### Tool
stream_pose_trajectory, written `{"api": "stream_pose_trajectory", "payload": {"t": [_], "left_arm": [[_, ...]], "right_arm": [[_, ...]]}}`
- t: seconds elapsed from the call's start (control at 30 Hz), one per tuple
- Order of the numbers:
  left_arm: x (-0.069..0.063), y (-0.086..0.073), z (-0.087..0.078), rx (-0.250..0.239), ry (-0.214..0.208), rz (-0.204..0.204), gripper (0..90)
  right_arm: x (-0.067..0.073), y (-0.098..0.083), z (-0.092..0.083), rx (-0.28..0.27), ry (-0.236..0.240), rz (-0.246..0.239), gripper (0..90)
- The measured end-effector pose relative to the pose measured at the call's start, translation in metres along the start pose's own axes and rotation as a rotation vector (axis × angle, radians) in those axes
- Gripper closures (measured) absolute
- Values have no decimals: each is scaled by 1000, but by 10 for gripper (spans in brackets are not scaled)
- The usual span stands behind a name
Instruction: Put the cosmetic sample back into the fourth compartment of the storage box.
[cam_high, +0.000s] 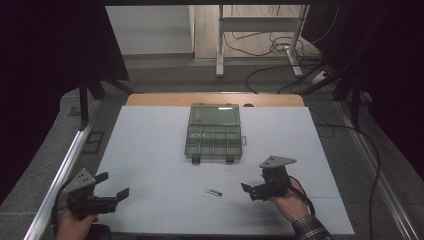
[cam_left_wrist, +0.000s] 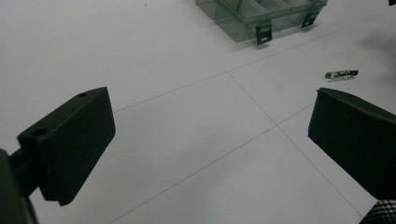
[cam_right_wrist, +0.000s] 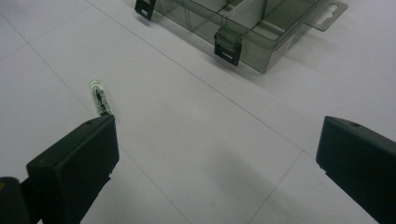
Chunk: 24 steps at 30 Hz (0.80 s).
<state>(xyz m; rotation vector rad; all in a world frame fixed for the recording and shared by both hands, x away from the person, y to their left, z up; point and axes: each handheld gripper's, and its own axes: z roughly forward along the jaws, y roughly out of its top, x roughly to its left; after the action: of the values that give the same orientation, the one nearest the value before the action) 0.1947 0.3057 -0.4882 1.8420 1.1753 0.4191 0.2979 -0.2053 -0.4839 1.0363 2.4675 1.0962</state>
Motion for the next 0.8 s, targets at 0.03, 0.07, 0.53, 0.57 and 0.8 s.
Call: {"api": "stream_pose_trajectory", "payload": {"t": [0.03, 0.07, 0.53, 0.57, 0.8], "left_arm": [[0, 0, 0, 0, 0, -1, 10], [0, 0, 0, -1, -1, -1, 10], [0, 0, 0, 3, -5, 1, 10], [0, 0, 0, 4, -5, 1, 10], [0, 0, 0, 2, -6, 2, 10]], "right_arm": [[0, 1, 2, 4, 3, 1, 0], [0, 1, 3, 8, 5, 4, 0], [7, 16, 24, 74, 24, 9, 0], [7, 18, 25, 72, 24, 11, 0], [13, 26, 34, 98, 33, 13, 0]]}}
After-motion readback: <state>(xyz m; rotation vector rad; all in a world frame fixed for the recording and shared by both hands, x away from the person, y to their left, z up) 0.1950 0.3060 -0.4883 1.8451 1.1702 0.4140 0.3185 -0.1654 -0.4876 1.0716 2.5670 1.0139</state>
